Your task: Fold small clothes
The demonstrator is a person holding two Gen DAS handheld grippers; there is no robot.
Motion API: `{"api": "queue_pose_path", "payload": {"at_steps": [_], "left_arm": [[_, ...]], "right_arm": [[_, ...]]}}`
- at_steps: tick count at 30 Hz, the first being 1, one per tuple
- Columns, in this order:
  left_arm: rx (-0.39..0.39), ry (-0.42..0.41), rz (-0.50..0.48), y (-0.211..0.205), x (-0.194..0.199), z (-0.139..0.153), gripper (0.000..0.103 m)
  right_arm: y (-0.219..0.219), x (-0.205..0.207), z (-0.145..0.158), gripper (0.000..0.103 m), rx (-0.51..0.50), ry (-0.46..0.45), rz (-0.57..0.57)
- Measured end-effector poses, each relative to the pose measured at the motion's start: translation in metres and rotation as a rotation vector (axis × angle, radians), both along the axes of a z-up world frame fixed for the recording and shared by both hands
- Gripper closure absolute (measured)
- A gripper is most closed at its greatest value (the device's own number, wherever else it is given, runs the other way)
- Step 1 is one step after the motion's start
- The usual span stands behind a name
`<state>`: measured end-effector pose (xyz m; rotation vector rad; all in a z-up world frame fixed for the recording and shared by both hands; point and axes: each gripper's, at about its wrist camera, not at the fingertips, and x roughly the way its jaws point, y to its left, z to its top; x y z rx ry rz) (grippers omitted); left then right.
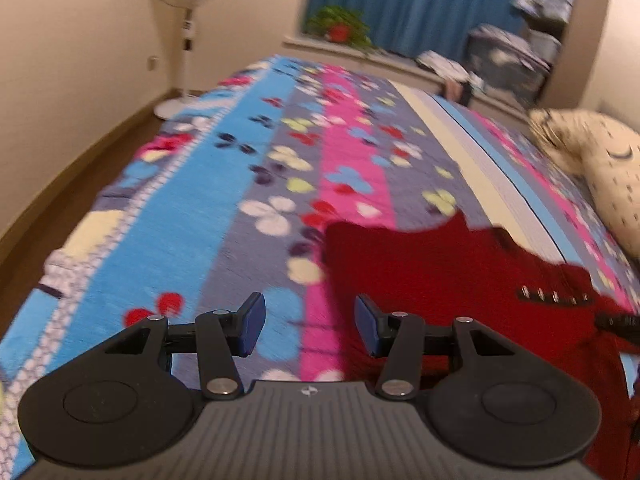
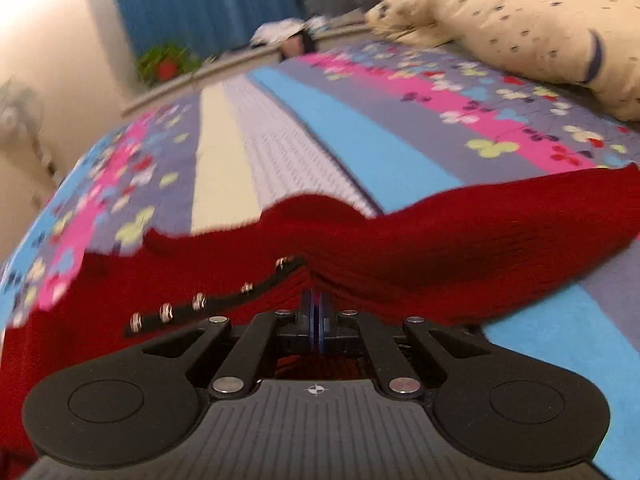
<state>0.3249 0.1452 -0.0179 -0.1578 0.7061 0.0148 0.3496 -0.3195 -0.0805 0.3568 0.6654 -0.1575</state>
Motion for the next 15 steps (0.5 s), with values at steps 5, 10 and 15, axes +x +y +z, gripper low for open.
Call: {"api": "queue_pose_path", "payload": {"at_steps": [5,10,15], "left_arm": [[-0.023,0.032,-0.039,-0.012,0.007,-0.018,0.049],[-0.029,0.057,-0.047,-0.017,0.011,-0.028,0.049],[-0.028,0.053,-0.048,-0.017,0.010,-0.028,0.049]], "right_arm": [[-0.001,-0.014,0.025,0.097,-0.045,-0.109,-0.004],[-0.007,0.004,0.004,0.074,0.050,0.021,0.033],[-0.006,0.021,-0.014,0.082,0.051,0.076,0.063]]}}
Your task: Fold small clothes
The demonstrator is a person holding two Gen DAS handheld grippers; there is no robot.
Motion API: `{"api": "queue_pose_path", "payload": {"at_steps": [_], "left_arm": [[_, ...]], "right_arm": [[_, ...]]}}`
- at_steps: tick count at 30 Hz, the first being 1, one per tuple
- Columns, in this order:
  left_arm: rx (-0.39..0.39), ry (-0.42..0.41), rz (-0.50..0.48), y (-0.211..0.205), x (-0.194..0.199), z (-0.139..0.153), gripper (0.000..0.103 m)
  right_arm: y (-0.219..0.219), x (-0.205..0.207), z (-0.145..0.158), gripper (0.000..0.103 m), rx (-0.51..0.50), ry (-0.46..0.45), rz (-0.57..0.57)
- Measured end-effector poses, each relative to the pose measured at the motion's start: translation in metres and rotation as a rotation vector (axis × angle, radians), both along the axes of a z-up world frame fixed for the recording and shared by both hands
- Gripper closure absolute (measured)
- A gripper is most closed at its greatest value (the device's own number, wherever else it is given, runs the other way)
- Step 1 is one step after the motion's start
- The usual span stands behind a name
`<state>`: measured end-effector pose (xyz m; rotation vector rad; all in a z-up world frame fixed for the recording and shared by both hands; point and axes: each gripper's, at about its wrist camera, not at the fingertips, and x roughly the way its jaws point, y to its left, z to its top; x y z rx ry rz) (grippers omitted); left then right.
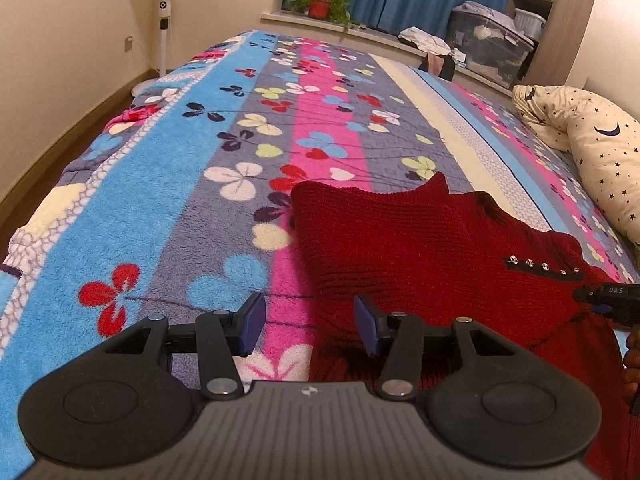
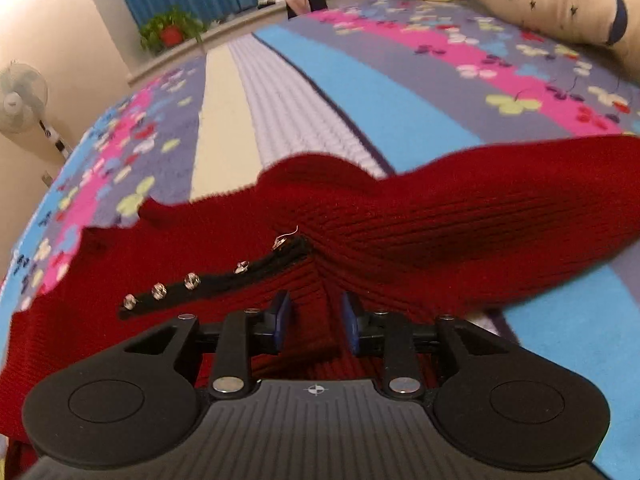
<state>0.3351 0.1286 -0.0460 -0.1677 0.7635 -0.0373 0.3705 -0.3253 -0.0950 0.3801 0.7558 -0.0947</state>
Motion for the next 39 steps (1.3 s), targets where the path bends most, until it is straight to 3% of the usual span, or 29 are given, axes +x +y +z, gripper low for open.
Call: {"api": "queue_pose_path", "payload": {"at_steps": [1,6,8,10,14,17,19,20,21,23,25,27,29,31,33,36,38,39], "left_arm": [[-0.001,0.001,-0.001,0.000,0.000,0.000,0.049],[-0.020,-0.017,-0.013,0.000,0.000,0.003,0.049],[-0.022,-0.019,-0.022,-0.002,0.001,0.003,0.049],[-0.008,-0.009,-0.026,-0.005,0.002,0.001,0.049],[0.020,0.011,-0.032,-0.009,0.004,-0.006,0.049],[0.018,0.040,-0.034,-0.011,0.009,-0.018,0.049],[0.072,0.081,-0.035,-0.015,0.013,-0.031,0.044],[0.103,0.083,-0.030,-0.017,0.012,-0.035,0.043],[0.132,0.084,-0.017,-0.017,0.013,-0.035,0.044],[0.161,0.079,0.005,-0.016,0.012,-0.029,0.046],[0.082,0.027,-0.002,-0.011,0.009,-0.020,0.046],[0.025,0.008,-0.030,-0.011,0.008,-0.018,0.046],[0.051,0.056,-0.080,-0.018,0.011,-0.028,0.046],[0.116,0.105,-0.092,-0.024,0.013,-0.041,0.035],[0.116,0.079,-0.082,-0.024,0.011,-0.033,0.039],[0.085,-0.032,-0.123,-0.025,0.003,-0.028,0.040],[0.157,0.067,-0.132,-0.030,0.008,-0.050,0.039],[0.142,0.086,-0.115,-0.027,0.008,-0.056,0.039]], "right_arm": [[0.004,0.000,0.002,0.100,-0.033,-0.018,0.018],[0.001,-0.031,0.037,0.101,-0.096,-0.231,-0.060],[0.000,-0.030,0.030,0.101,-0.172,-0.180,-0.095],[-0.006,-0.020,0.011,0.101,-0.152,-0.030,-0.085],[0.004,-0.043,0.027,0.094,-0.273,-0.135,-0.163],[0.023,-0.056,0.027,0.093,-0.297,-0.211,-0.084],[0.031,-0.044,0.009,0.093,-0.246,-0.090,0.055],[0.030,-0.037,-0.001,0.093,-0.218,0.002,0.082],[0.029,-0.039,-0.004,0.093,-0.216,0.011,0.072],[0.031,-0.049,0.004,0.087,-0.255,-0.043,0.049],[0.033,-0.053,0.009,0.071,-0.268,-0.089,0.087],[0.028,-0.044,0.001,0.064,-0.271,-0.004,0.113],[0.013,-0.042,0.001,0.064,-0.208,0.035,0.067],[-0.002,-0.048,0.012,0.064,-0.151,0.008,0.013],[-0.014,-0.058,0.023,0.064,-0.135,-0.022,-0.001],[-0.035,-0.080,0.041,0.064,-0.146,-0.080,-0.022],[-0.053,-0.099,0.051,0.064,-0.145,-0.106,-0.046],[-0.063,-0.110,0.054,0.064,-0.146,-0.111,-0.059]]}}
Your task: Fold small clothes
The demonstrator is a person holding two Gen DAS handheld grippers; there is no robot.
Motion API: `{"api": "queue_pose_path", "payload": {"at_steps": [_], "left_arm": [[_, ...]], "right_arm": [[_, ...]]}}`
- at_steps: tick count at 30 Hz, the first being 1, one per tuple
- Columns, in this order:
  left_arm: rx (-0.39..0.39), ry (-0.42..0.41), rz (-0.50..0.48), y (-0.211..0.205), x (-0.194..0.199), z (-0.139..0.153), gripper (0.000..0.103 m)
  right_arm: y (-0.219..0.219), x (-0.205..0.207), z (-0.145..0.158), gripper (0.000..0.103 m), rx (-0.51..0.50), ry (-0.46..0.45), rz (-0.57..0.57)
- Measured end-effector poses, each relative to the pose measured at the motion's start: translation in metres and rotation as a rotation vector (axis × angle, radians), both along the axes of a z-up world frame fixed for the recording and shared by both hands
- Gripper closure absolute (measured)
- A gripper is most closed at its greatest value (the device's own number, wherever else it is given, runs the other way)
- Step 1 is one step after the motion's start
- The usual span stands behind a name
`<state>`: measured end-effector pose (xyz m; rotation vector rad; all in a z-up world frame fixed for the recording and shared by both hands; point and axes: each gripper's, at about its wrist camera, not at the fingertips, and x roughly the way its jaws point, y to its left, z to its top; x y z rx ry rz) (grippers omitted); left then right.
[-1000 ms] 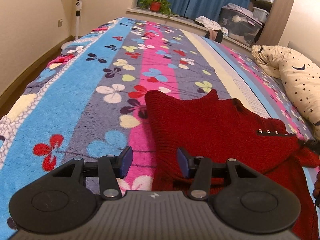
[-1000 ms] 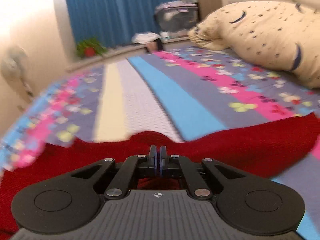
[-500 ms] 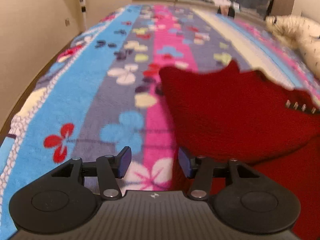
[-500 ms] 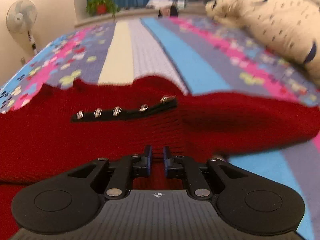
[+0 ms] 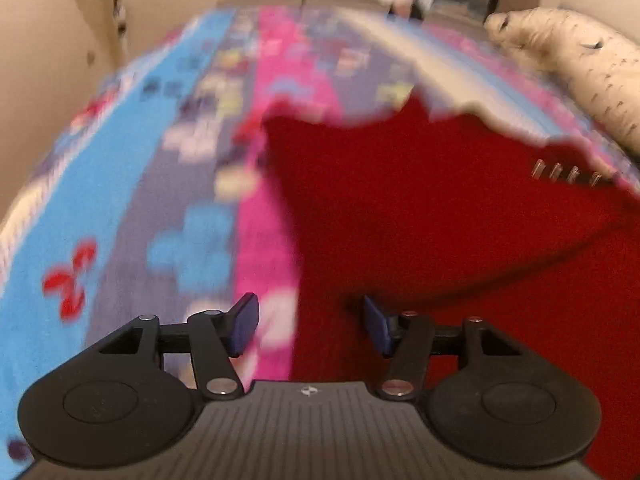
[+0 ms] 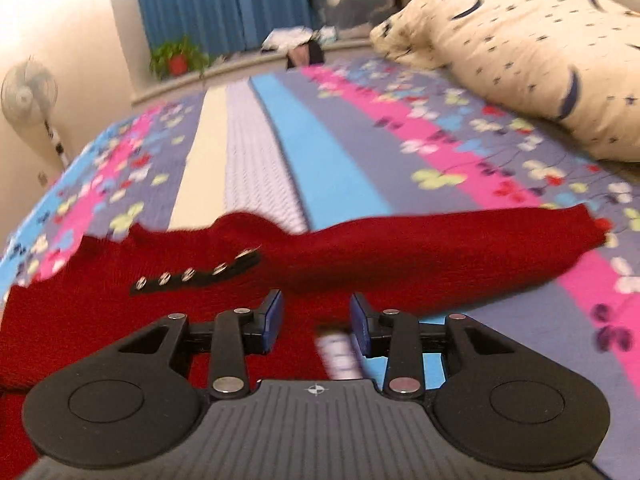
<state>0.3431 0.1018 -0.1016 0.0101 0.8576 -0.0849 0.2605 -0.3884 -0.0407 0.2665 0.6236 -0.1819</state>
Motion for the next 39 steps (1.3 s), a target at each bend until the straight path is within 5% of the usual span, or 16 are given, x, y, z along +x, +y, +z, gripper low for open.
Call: {"api": "queue_pose_path", "payload": {"at_steps": [6,13,15,16,18,22,27,31,39], "left_arm": [[-0.008,-0.153,-0.036,-0.009,-0.030,0.036,0.046],[-0.042,-0.216,-0.093,-0.039,-0.090,0.068,0.042],[-0.050,-0.223,-0.108,-0.058,-0.115,0.071,0.041],[-0.050,-0.223,-0.121,-0.068,-0.123,0.069,0.041],[-0.046,-0.221,-0.162,-0.093,-0.143,0.058,0.041],[-0.055,-0.218,-0.217,-0.141,-0.163,0.023,0.041],[-0.063,-0.264,-0.165,-0.181,-0.173,-0.011,0.041],[-0.048,-0.322,-0.096,-0.186,-0.187,-0.040,0.042],[-0.025,-0.391,-0.115,-0.193,-0.197,-0.053,0.038]], "right_arm": [[-0.050,-0.055,0.012,0.064,0.022,-0.031,-0.113],[-0.092,-0.097,0.004,0.065,0.159,-0.055,-0.251],[-0.097,-0.104,0.005,0.078,0.142,-0.062,-0.261],[-0.101,-0.108,0.006,0.091,0.142,-0.077,-0.266],[-0.110,-0.116,0.006,0.099,0.161,-0.099,-0.297],[-0.129,-0.122,-0.005,0.100,0.204,-0.071,-0.351],[-0.147,-0.122,-0.010,0.098,0.211,-0.089,-0.341],[-0.167,-0.118,-0.017,0.098,0.247,-0.112,-0.337],[-0.220,-0.071,-0.062,0.096,0.421,-0.155,-0.432]]}}
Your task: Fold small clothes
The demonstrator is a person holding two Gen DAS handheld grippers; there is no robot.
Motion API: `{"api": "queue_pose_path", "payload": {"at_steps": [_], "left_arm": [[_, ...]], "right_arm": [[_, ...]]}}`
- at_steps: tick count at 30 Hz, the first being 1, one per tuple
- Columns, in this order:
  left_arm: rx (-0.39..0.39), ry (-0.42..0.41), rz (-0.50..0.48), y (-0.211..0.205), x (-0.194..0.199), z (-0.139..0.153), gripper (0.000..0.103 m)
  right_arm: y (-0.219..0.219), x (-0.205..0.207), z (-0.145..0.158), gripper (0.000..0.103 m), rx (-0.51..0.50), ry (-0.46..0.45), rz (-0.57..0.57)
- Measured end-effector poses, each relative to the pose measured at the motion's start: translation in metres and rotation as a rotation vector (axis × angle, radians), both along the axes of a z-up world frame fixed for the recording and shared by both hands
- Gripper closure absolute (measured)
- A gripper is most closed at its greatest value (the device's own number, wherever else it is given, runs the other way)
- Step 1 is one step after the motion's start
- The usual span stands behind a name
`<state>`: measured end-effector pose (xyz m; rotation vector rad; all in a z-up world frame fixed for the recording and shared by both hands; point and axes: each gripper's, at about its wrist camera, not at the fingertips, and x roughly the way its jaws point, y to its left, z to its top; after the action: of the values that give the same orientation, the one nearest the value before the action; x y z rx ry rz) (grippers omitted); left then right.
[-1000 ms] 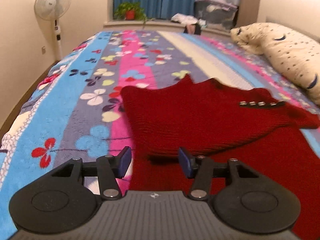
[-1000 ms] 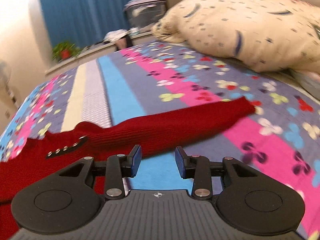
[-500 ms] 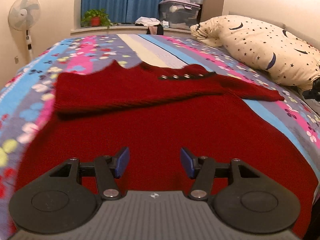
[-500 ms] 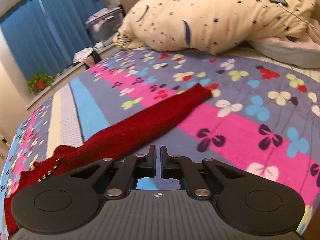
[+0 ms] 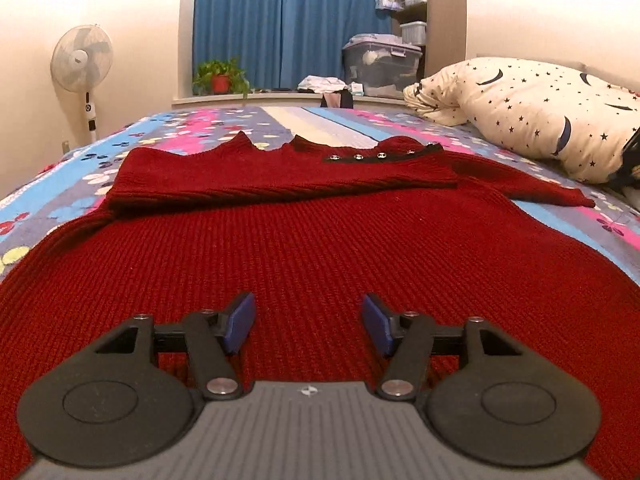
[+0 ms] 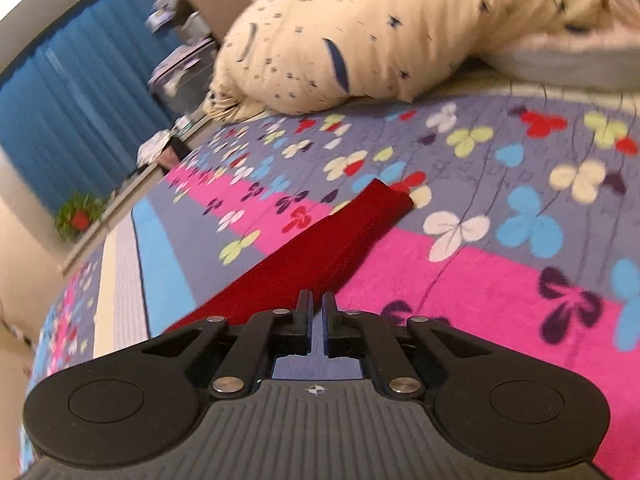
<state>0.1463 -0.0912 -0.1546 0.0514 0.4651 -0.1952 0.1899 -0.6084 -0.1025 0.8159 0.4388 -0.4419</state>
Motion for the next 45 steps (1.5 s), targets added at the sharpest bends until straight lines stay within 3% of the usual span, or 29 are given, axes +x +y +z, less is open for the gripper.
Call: {"api": "queue_pose_path", "payload": {"at_steps": [5,6,9,14,15,16,19,21,25,27,30,33,36,37,38,39,41,45], "left_arm": [[0.025,-0.008,0.003,0.000,0.001,0.000,0.038],[0.027,-0.009,0.003,0.000,0.001,-0.001,0.038],[0.021,-0.010,0.002,-0.001,0.001,-0.002,0.038],[0.023,-0.008,0.001,0.000,0.002,-0.003,0.037],[0.024,-0.007,0.002,0.000,0.002,-0.003,0.037],[0.025,-0.008,0.001,0.000,0.002,-0.003,0.037],[0.026,-0.010,0.002,0.000,0.003,-0.004,0.037],[0.024,-0.012,0.002,0.000,0.002,-0.004,0.037],[0.014,-0.014,-0.001,0.003,0.003,-0.004,0.037],[0.005,-0.014,-0.002,0.004,0.003,-0.005,0.037],[-0.006,-0.013,-0.004,0.007,0.004,-0.004,0.037],[-0.021,-0.009,-0.007,0.010,0.005,-0.003,0.037],[-0.033,-0.003,-0.009,0.013,0.006,-0.001,0.037],[-0.042,0.004,-0.010,0.016,0.007,0.000,0.036],[-0.053,0.011,-0.012,0.017,0.008,0.002,0.036],[-0.070,0.025,-0.016,0.020,0.009,0.004,0.035],[-0.097,0.060,-0.027,0.027,0.011,0.009,0.034],[-0.117,0.120,-0.009,0.038,0.013,0.024,0.035]], "right_arm": [[-0.027,0.039,-0.030,0.092,0.095,-0.050,-0.020],[-0.031,0.045,-0.035,0.087,0.112,-0.056,-0.033],[-0.038,0.064,-0.053,0.058,0.129,-0.009,-0.092],[-0.039,0.091,-0.062,0.058,0.075,-0.018,-0.086],[-0.038,0.097,-0.063,0.066,0.058,-0.006,-0.080],[-0.036,0.100,-0.063,0.085,0.023,0.025,-0.088],[-0.040,0.096,-0.061,0.090,0.032,0.012,-0.134],[-0.035,0.094,-0.045,0.091,-0.018,0.005,-0.172],[0.009,0.101,0.019,0.091,-0.246,-0.032,-0.145],[0.057,0.103,0.063,0.091,-0.397,-0.117,-0.071],[0.166,0.098,0.123,0.091,-0.652,-0.311,0.150],[0.280,0.098,0.150,0.089,-0.722,-0.430,0.442],[0.383,0.110,0.134,0.080,-0.643,-0.402,0.806],[0.415,0.117,0.118,0.071,-0.603,-0.340,0.950],[0.441,0.126,0.098,0.069,-0.542,-0.223,1.094],[0.454,0.131,0.082,0.069,-0.492,-0.133,1.171],[0.457,0.128,0.062,0.069,-0.433,-0.029,1.192],[0.388,0.103,0.079,0.062,-0.328,-0.059,1.085]]}}
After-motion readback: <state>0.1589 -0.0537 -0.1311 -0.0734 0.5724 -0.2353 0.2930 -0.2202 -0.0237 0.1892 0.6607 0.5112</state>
